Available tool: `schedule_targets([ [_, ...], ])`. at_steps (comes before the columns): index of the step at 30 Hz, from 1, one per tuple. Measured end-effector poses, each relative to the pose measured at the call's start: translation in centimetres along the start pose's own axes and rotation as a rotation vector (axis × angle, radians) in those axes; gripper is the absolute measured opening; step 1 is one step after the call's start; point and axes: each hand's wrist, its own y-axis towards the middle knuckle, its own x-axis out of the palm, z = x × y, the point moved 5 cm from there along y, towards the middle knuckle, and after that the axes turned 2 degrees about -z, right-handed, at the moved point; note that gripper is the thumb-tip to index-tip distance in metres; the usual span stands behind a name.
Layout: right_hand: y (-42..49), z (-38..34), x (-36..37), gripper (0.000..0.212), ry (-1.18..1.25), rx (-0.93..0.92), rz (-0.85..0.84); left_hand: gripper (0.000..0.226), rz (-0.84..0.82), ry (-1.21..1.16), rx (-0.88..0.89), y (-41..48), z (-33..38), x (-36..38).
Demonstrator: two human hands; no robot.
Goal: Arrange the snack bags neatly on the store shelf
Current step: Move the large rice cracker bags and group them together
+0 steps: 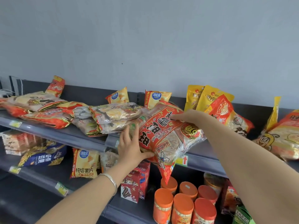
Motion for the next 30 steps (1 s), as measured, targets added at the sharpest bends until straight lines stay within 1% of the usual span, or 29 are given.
schedule_targets([
  [1, 0.0, 0.2, 0.0, 0.084, 0.006, 0.002, 0.02, 0.12, 0.03, -0.038, -0.082, -0.5, -0.2, -0.2],
  [2, 0.1, 0.5, 0.1, 0.085, -0.011, 0.004, 0.05, 0.113, 0.047, -0.126, -0.186, -0.9, -0.4, -0.2],
  [3, 0.1, 0.8, 0.1, 0.085, -0.034, 0.009, 0.085, 0.103, 0.05, -0.293, -0.318, -1.4, -0.6, 0.0],
  [5, -0.1, 1.2, 0.2, 0.084, -0.054, 0.013, 0.141, 0.078, 0.015, -0.804, -0.588, -1.9, -0.4, 1.4],
  [6, -0.2, 1.2, 0.2, 0.081, -0.049, 0.006, 0.16, 0.067, -0.03, -1.038, -0.672, -2.0, 0.1, 2.2],
  [7, -0.4, 1.0, 0.1, 0.076, -0.029, -0.01, 0.176, 0.062, -0.08, -1.204, -0.705, -2.1, 0.9, 2.5],
  [8, -0.5, 0.9, -0.1, 0.071, 0.003, -0.025, 0.188, 0.06, -0.111, -1.302, -0.699, -2.1, 1.6, 2.5],
  [9, -0.7, 0.7, -0.3, 0.065, 0.04, -0.048, 0.203, 0.06, -0.127, -1.348, -0.675, -2.1, 2.0, 2.4],
  [10, -1.0, 0.4, -0.6, 0.061, 0.082, -0.069, 0.213, 0.062, -0.127, -1.357, -0.646, -2.0, 2.3, 2.1],
  [12, -1.4, -0.3, -0.9, 0.056, 0.21, -0.127, 0.214, 0.062, -0.063, -1.332, -0.567, -1.4, 2.1, 0.8],
  [14, -1.5, -1.0, -0.7, 0.056, 0.428, -0.186, 0.168, 0.055, 0.01, -1.329, -0.474, -0.6, 1.7, -1.2],
  [16, -1.9, -2.1, 0.0, 0.055, 0.636, -0.22, 0.06, 0.049, 0.086, -1.284, -0.371, 0.2, 0.7, -4.0],
  [17, -2.1, -2.8, 0.7, 0.053, 0.712, -0.235, -0.022, 0.048, 0.119, -1.25, -0.329, 0.4, 0.0, -5.6],
  [19, -2.5, -4.7, 2.4, 0.048, 0.787, -0.263, -0.188, 0.048, 0.18, -1.192, -0.28, 0.6, -2.2, -8.5],
  [21, -2.6, -7.1, 4.5, 0.048, 0.833, -0.285, -0.284, 0.042, 0.224, -1.173, -0.277, 0.8, -5.0, -10.9],
  [23, -2.6, -10.1, 7.0, 0.052, 0.854, -0.3, -0.33, 0.032, 0.306, -1.178, -0.316, 0.7, -8.3, -13.1],
  [26, -3.3, -15.6, 11.5, 0.042, 0.855, -0.327, -0.391, 0.029, 0.418, -1.054, -0.346, 0.5, -13.3, -16.9],
  [28, -3.4, -19.4, 14.6, 0.04, 0.886, -0.335, -0.41, 0.024, 0.419, -1.001, -0.372, 0.4, -17.1, -19.2],
  [30, -3.3, -23.3, 17.8, 0.046, 0.919, -0.337, -0.418, 0.027, 0.371, -0.984, -0.42, 0.2, -21.0, -21.5],
])
